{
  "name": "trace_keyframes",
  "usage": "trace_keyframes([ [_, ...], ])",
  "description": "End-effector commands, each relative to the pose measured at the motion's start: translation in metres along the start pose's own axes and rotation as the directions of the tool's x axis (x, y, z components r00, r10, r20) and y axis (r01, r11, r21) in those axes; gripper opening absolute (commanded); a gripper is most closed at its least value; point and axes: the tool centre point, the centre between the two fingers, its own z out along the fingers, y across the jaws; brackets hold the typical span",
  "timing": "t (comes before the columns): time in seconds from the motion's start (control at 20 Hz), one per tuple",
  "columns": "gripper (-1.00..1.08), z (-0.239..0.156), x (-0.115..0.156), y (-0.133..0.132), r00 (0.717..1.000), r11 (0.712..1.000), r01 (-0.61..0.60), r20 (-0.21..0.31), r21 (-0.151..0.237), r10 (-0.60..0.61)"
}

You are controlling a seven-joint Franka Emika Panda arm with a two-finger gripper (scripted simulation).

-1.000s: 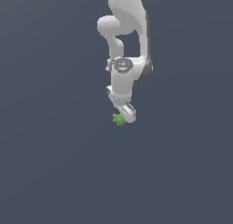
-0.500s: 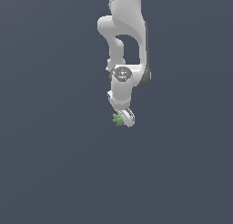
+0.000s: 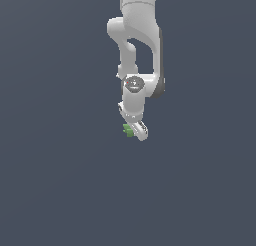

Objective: Pick up the object and move it to a goal position.

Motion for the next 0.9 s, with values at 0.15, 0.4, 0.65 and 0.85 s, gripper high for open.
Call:
trace_keyframes([
  [0.15,-1.00,0.001,0.000,0.001,1.000,1.000,0.000,0.001,-0.002,0.000],
  [0.4,-1.00,-0.002,-0.001,0.000,1.000,1.000,0.000,0.000,-0.001,0.000],
  [0.65,-1.00,-0.016,-0.005,-0.002,1.000,1.000,0.000,0.000,-0.001,0.000],
  [0.85,-1.00,-0.038,-0.010,-0.006,1.000,1.000,-0.001,0.001,-0.001,0.001],
])
